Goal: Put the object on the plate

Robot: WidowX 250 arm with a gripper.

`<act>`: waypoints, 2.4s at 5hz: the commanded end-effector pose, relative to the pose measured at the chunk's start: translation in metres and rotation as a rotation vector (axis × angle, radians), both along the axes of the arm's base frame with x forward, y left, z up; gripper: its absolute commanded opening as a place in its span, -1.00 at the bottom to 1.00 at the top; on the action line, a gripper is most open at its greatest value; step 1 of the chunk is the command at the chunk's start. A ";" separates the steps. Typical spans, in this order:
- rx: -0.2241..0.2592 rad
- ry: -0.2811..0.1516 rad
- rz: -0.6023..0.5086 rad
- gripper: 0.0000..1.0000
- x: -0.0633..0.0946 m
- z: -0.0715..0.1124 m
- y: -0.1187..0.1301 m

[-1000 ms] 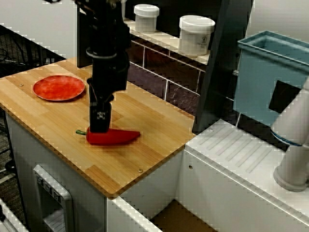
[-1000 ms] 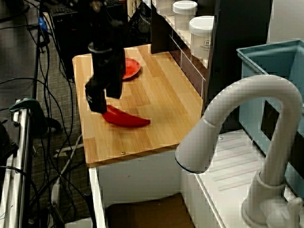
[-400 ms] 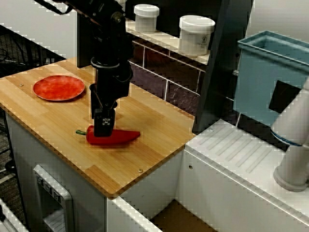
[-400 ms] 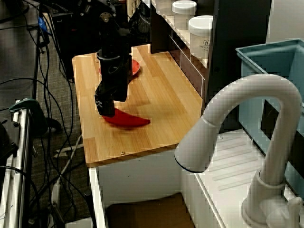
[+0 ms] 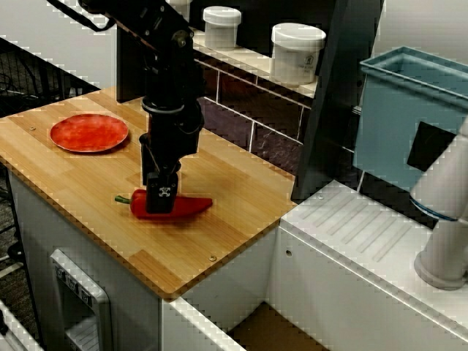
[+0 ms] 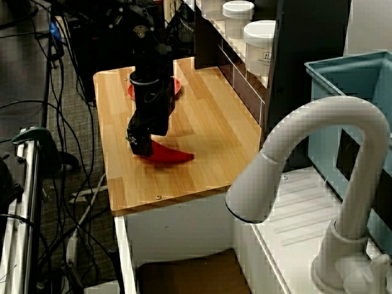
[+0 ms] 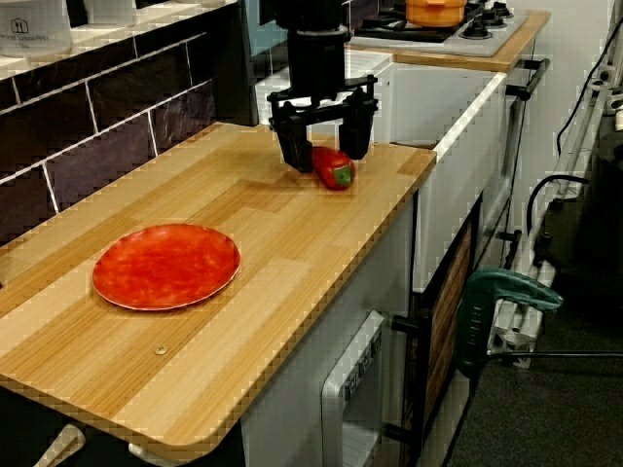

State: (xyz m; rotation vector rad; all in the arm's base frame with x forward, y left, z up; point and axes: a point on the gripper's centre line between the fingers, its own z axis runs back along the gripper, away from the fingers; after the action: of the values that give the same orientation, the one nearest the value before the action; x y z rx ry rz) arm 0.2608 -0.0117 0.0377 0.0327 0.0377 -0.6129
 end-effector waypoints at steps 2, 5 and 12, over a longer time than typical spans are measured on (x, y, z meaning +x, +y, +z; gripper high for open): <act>0.013 -0.002 -0.003 -1.00 0.004 -0.005 0.005; -0.039 -0.061 0.012 -1.00 0.015 0.056 0.064; 0.141 -0.172 0.119 -1.00 0.025 0.021 0.183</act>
State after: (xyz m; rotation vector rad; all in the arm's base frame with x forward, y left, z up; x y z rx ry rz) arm 0.2809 0.1664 0.0437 0.1856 -0.0504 -0.4874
